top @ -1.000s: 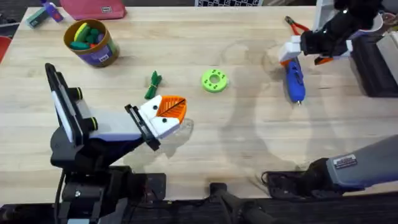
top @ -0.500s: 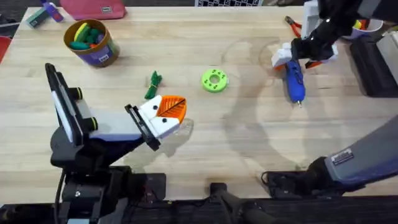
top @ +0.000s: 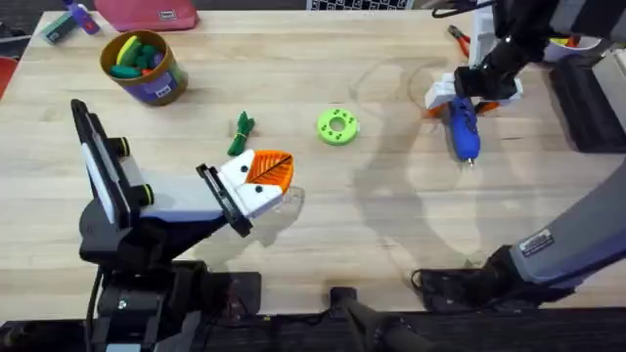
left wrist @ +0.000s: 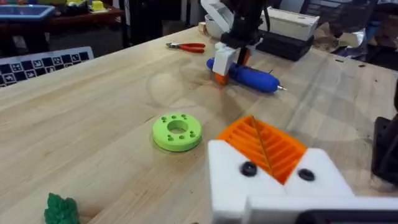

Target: Pick up the gripper from the table and insert it into the empty holder that is missing its gripper. Then pick up a screw, insert it into the mounting hole, and use the screwdriver to tighten it. Finally, clean up the table by picking up the vegetable and placing it into the bucket.

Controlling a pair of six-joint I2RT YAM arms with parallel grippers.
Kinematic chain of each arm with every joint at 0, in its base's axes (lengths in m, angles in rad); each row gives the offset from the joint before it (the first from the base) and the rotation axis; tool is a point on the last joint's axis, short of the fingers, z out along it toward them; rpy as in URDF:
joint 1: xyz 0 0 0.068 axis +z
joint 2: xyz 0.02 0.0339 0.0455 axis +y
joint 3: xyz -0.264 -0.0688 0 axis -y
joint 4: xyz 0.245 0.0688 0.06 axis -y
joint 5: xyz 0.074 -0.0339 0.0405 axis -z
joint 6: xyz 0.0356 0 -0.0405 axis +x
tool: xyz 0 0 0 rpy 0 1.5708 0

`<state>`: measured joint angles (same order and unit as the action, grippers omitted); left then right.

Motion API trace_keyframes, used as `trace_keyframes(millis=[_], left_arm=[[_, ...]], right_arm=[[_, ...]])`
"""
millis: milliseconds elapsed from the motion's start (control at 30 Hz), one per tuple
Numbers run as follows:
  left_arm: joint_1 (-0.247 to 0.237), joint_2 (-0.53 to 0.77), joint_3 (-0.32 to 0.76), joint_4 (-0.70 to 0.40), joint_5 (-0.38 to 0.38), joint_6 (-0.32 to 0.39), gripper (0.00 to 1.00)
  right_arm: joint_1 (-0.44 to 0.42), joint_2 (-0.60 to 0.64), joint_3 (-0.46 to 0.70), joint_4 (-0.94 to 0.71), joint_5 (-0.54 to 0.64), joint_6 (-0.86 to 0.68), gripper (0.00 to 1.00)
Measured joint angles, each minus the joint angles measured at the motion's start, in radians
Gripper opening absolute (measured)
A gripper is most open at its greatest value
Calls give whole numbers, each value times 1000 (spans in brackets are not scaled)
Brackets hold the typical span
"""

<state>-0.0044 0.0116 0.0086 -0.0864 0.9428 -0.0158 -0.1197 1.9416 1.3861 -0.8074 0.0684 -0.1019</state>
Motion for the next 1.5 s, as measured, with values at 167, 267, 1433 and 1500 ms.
trace_keyframes(millis=[167, 267, 1433, 1500], left_arm=[[0, 0, 0, 0, 0, 0, 8], [0, 0, 0, 0, 0, 0, 8], [0, 0, 0, 0, 0, 0, 8], [0, 0, 0, 0, 0, 0, 8]], right_arm=[[-1, 1, 0, 0, -7, -2, 844], [-2, 1, 0, 0, -5, -4, 564], [215, -356, 264, -67, -37, 99, 25], [257, -404, 264, -41, -39, 116, 25]])
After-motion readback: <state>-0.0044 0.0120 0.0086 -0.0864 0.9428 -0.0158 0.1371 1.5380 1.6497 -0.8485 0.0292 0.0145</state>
